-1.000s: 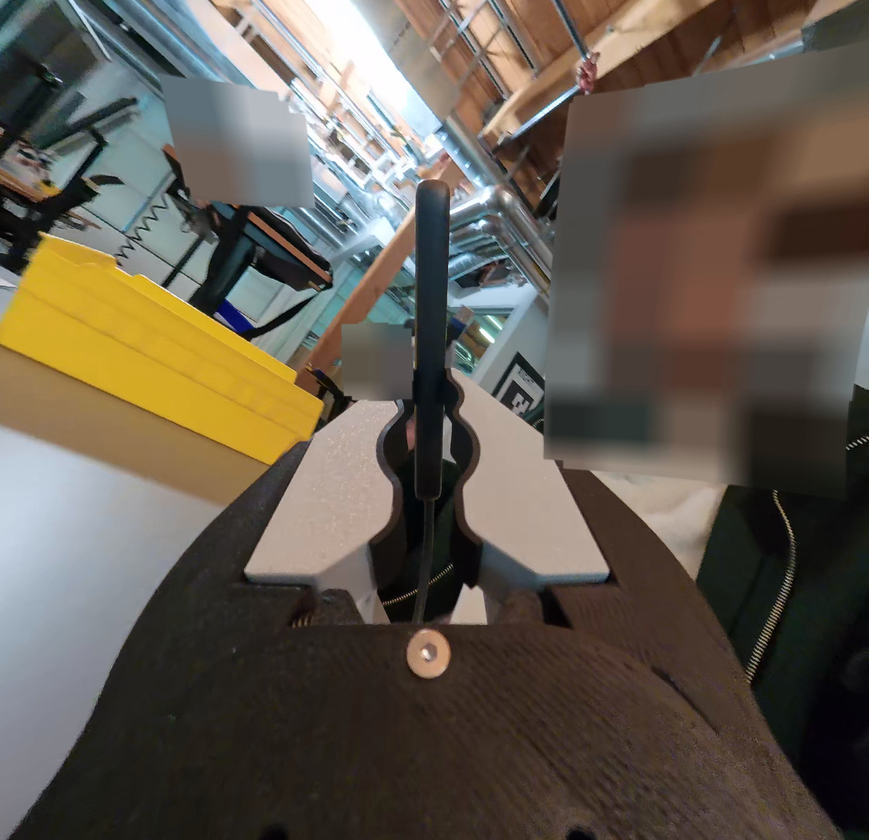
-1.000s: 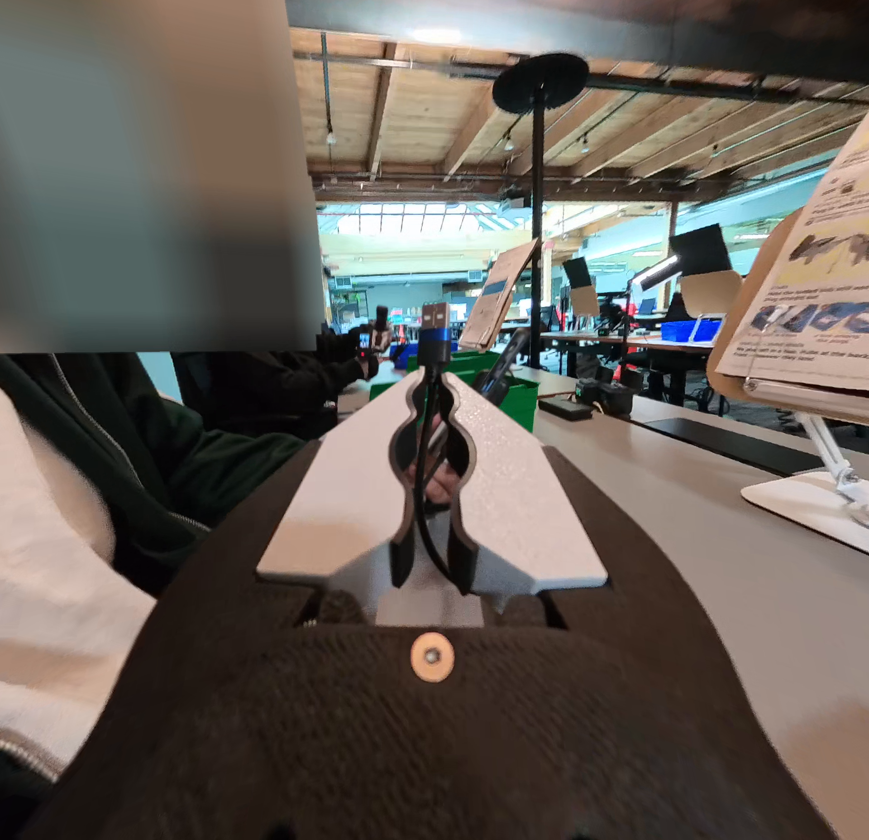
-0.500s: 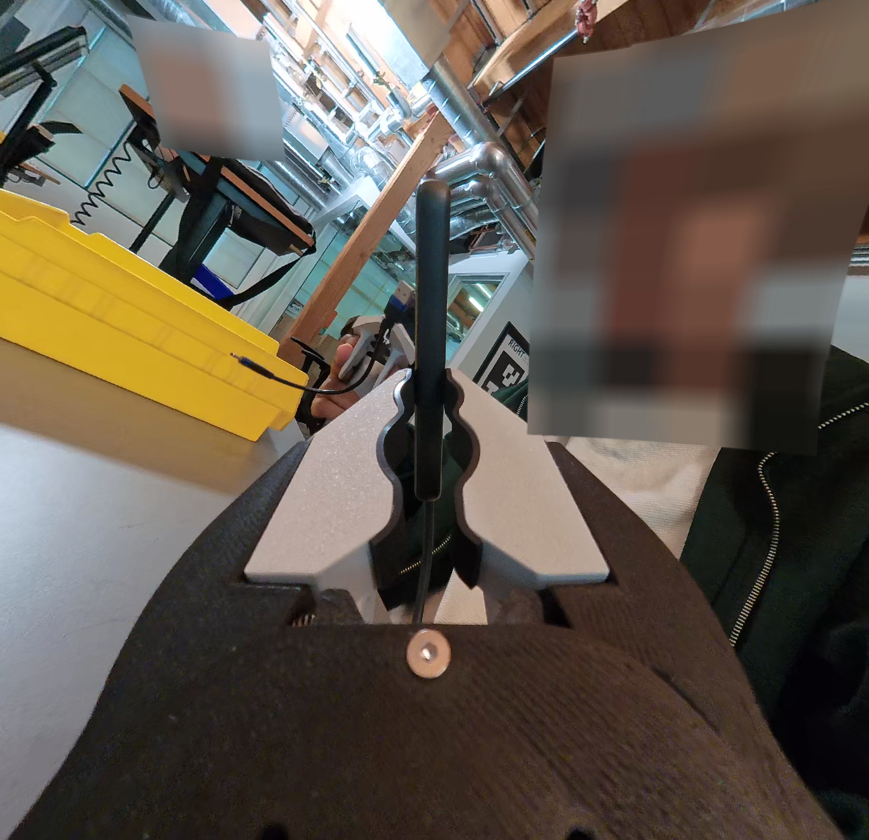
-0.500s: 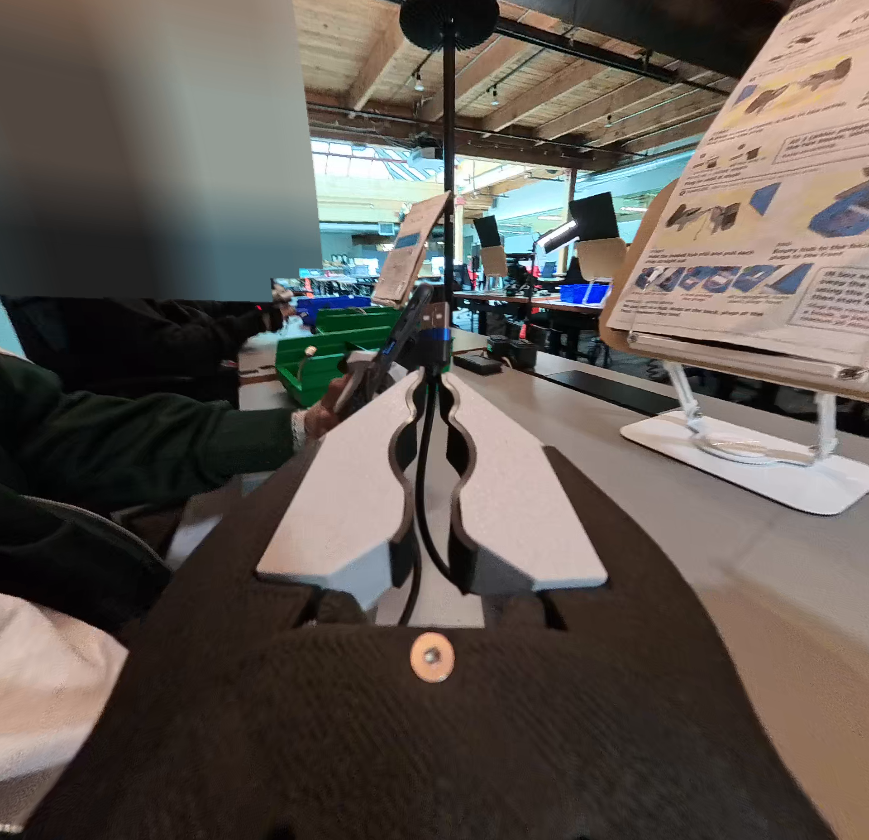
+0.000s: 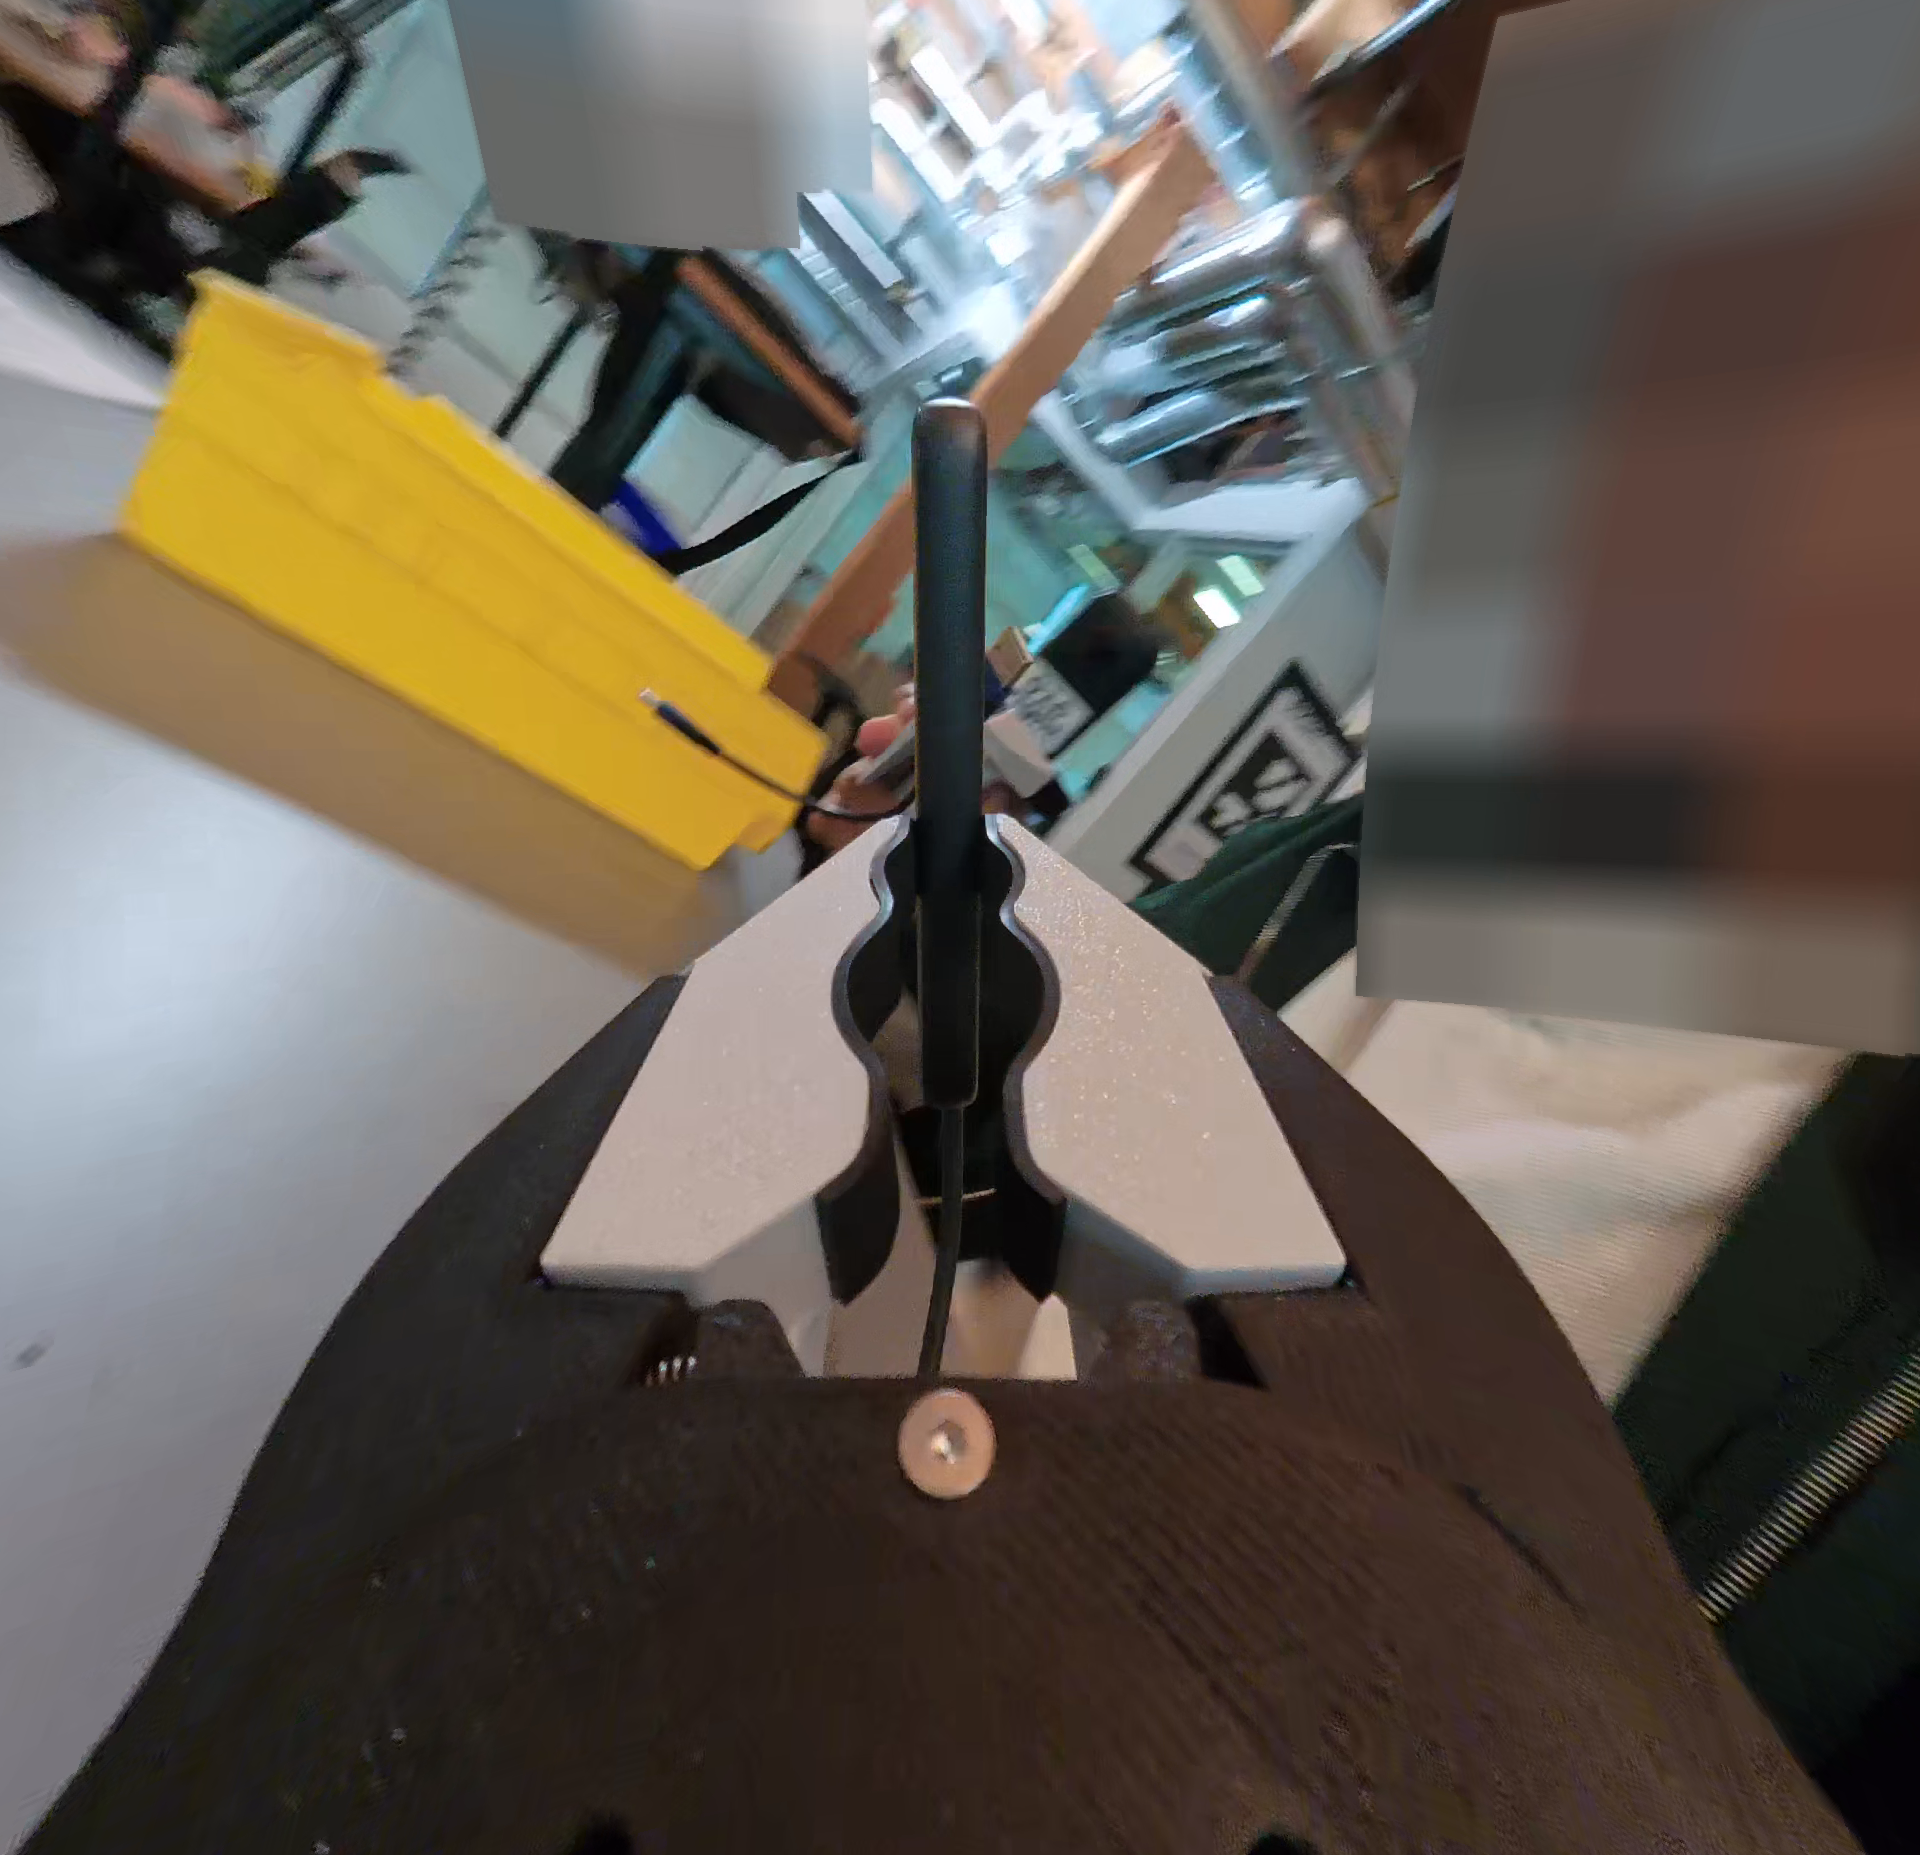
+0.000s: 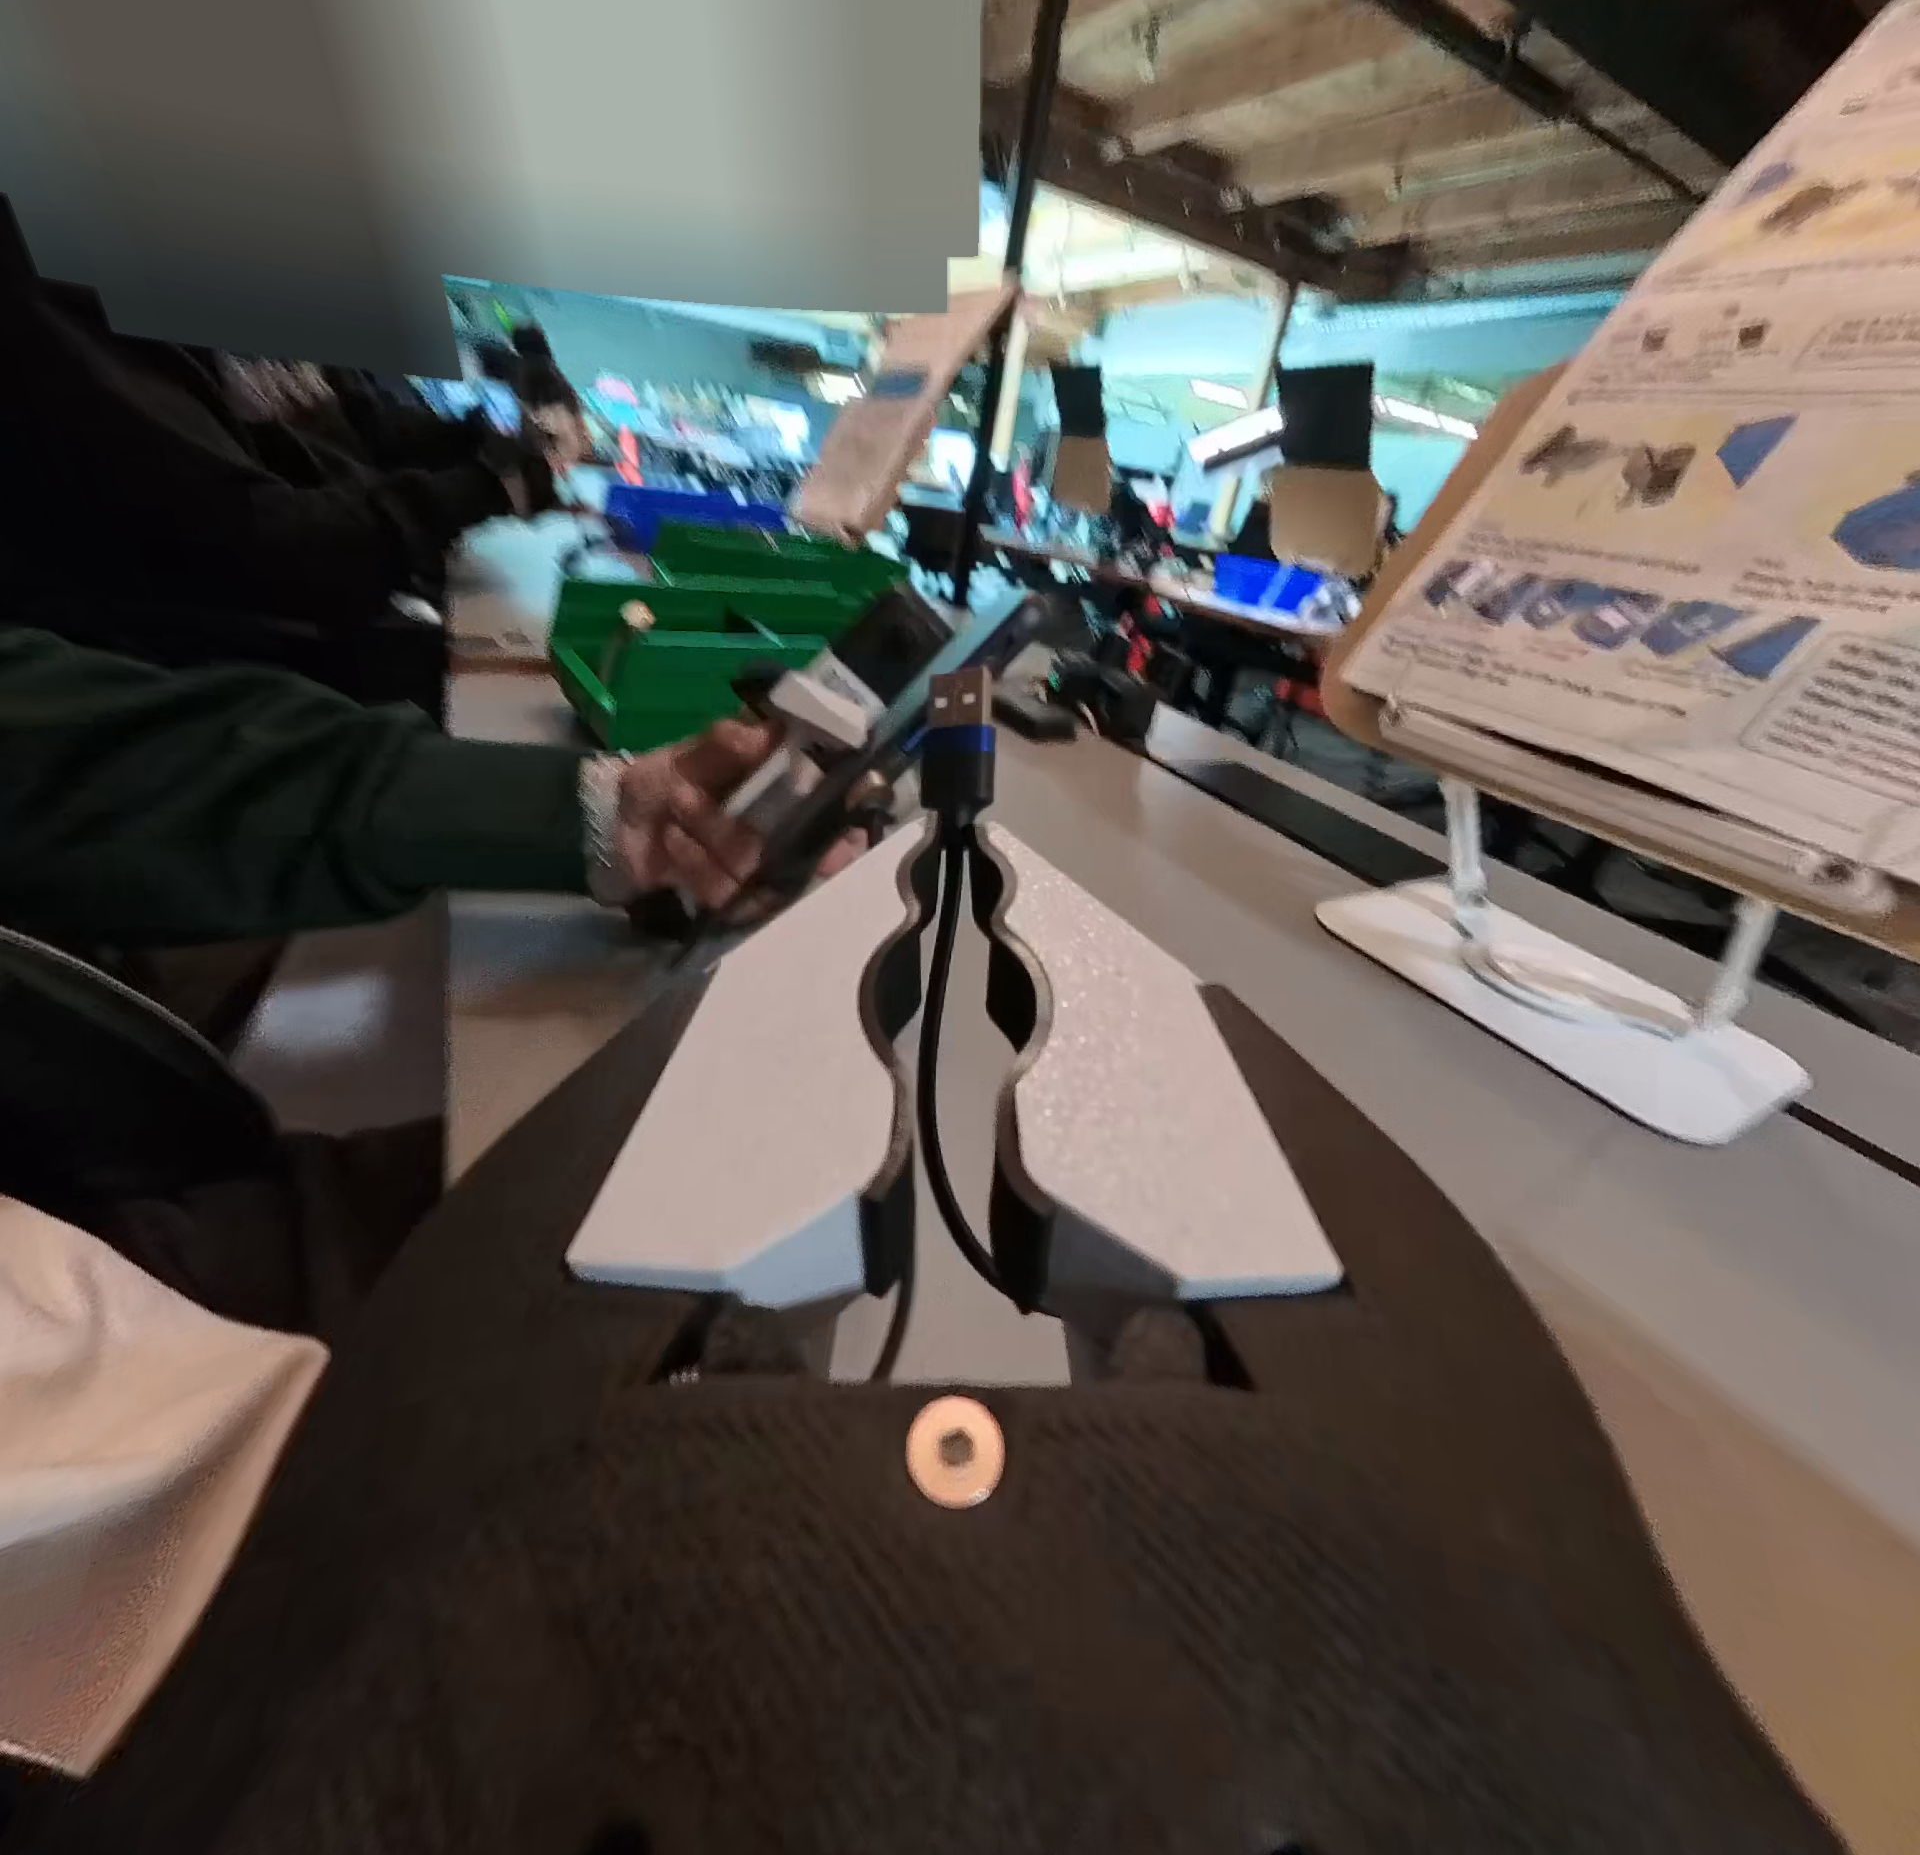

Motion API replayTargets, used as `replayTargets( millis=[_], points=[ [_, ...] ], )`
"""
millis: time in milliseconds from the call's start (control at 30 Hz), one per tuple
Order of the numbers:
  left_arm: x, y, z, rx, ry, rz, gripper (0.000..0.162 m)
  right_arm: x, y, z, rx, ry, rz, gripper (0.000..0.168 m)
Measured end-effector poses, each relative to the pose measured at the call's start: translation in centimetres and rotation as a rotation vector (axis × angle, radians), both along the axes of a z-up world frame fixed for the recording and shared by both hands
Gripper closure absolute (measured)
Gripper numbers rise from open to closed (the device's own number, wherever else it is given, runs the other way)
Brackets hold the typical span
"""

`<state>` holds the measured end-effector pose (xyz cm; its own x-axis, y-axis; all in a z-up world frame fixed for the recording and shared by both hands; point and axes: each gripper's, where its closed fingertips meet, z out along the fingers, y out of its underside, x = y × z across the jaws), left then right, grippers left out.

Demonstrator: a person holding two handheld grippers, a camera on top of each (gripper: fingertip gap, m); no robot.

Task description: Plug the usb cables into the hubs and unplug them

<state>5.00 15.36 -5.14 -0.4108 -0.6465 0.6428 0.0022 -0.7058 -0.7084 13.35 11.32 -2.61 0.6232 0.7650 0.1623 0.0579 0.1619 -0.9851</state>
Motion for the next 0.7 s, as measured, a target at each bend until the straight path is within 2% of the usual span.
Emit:
replayTargets(
  millis=[100, 200, 533, 700],
  points=[
    [1.6, 0.7, -3.4, 0.04, 0.229, 0.078, 0.154, 0.3, 2.2, -3.9, -0.027, -0.268, -0.142, 0.165],
    [2.5, -0.4, -5.2, 0.057, 0.328, 0.037, 0.154, 0.0, 2.7, -6.3, -0.033, -0.444, -0.177, 0.164],
    [3.2, -0.8, -6.4, 0.063, 0.396, 0.031, 0.153, -0.7, 2.4, -10.0, -0.006, -0.744, -0.173, 0.165],
    [3.3, -0.9, -6.6, 0.073, 0.409, 0.03, 0.153, -1.1, 2.1, -10.1, 0.002, -0.753, -0.158, 0.165]
  ],
)
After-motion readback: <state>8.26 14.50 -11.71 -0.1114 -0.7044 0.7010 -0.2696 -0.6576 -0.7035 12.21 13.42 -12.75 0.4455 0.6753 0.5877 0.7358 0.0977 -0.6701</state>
